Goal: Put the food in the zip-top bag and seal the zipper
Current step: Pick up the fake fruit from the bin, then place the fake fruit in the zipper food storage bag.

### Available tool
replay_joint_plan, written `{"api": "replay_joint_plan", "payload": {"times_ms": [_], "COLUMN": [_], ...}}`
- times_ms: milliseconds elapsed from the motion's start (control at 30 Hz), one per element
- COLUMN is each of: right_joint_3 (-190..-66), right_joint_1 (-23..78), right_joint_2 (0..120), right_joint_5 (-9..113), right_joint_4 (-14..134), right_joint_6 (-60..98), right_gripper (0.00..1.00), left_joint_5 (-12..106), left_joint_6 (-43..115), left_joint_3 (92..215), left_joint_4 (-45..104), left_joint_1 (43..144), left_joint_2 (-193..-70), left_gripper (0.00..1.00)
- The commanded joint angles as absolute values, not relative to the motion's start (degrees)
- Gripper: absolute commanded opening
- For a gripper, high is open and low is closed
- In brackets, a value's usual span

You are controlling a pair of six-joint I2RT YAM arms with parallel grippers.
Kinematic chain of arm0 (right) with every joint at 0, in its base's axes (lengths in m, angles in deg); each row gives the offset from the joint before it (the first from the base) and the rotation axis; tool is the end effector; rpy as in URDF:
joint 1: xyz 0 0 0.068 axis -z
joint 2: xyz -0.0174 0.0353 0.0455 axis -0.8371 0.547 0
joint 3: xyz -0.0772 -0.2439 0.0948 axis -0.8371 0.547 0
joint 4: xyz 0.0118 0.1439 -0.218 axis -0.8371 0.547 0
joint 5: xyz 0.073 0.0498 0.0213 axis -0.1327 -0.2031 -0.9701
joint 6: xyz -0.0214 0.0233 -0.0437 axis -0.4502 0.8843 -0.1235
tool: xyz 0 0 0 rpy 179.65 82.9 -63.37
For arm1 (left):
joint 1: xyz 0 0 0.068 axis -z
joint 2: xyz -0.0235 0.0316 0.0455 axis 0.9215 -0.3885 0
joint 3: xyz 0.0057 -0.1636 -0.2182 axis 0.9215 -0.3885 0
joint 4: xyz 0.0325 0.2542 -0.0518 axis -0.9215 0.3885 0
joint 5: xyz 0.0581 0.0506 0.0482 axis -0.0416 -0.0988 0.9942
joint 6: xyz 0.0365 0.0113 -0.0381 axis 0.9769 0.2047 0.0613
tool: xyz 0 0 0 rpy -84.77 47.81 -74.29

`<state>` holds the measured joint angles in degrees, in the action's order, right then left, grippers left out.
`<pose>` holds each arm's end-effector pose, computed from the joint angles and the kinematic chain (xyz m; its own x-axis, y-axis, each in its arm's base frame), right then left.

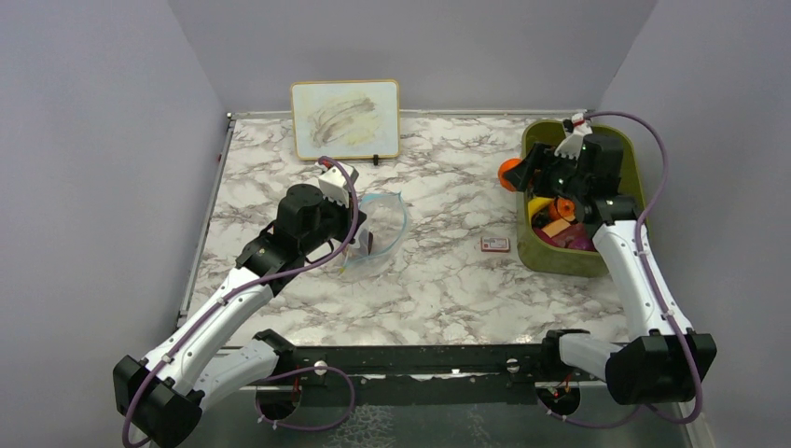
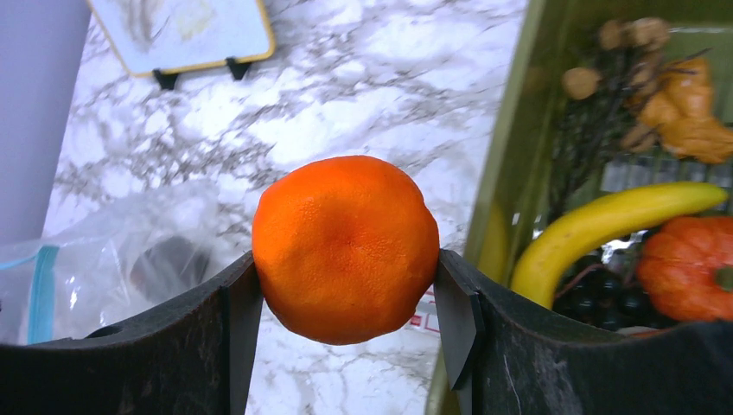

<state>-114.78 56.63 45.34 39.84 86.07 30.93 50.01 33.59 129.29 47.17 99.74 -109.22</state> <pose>0.2554 0.0129 0.3428 -0.5768 0.3020 -0.7590 -0.1110 0.8915 0.4391 0.1792 -0.1183 0.3225 -0.4349 0.0014 -0.9005 0.5197 0.8170 -0.2497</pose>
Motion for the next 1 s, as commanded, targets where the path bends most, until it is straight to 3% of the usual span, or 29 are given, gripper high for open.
{"api": "replay_joint_plan", "payload": {"times_ms": [0, 467, 967], "right_joint_3": [-113.96, -111.63, -111.18], "right_joint_1": [51.74, 26.35, 16.23], "right_joint_2": [43.97, 45.0, 49.09], "right_joint_5": [35.31, 37.03, 32.87], "right_joint_4": [85.62, 75.41, 62.17], "right_joint_6": [32.93, 42.22, 50.86], "right_gripper": [0.47, 0.48, 0.48], "left_joint_5": [49.1, 50.66, 50.32], "left_joint_6": [33.44, 33.41, 32.74], "left_joint_3": [128.91, 128.81, 128.83], "left_joint_4": [45.44, 45.38, 45.25], "left_joint_1": [99.75, 99.75, 99.75], "left_joint_2": [-108.81, -108.95, -108.74], "left_gripper": [0.0, 0.0, 0.0]}}
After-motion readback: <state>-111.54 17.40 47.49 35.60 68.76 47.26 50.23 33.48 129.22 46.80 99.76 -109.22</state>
